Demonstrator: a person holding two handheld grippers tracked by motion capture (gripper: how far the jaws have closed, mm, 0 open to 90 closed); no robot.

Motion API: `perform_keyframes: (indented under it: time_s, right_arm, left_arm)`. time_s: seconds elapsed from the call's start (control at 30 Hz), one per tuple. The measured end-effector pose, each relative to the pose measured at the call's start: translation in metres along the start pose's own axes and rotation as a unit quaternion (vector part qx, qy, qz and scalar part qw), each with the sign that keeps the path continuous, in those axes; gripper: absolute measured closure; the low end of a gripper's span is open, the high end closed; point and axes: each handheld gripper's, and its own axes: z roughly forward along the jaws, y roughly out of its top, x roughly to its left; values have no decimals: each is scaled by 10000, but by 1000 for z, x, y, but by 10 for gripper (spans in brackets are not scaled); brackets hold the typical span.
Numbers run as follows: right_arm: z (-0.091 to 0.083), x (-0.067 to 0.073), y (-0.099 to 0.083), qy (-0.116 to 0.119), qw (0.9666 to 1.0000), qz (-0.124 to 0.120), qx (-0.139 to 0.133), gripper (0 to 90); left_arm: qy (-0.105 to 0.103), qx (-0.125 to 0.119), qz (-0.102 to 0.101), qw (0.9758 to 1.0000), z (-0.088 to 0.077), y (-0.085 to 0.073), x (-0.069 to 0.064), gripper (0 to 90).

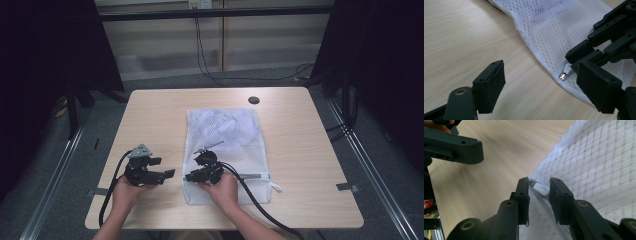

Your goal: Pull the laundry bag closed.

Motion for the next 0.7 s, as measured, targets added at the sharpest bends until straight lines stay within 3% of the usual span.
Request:
perform_keyframes:
  time_s: [0.37, 0.57, 0.7]
  right_arm:
    - [-4, 5, 3, 207, 9997, 55, -86, 736]
    - [-2, 4, 4, -35, 10000, 49, 10, 734]
    - [-1, 1, 5, -27, 10000, 48, 14, 713]
  left_arm:
    - [-149, 134, -87, 9998, 3, -1, -2, 290]
    - [-152, 221, -100, 9996, 5, -1, -3, 302]
    - [-179, 215, -104, 9996, 5, -1, -2, 304]
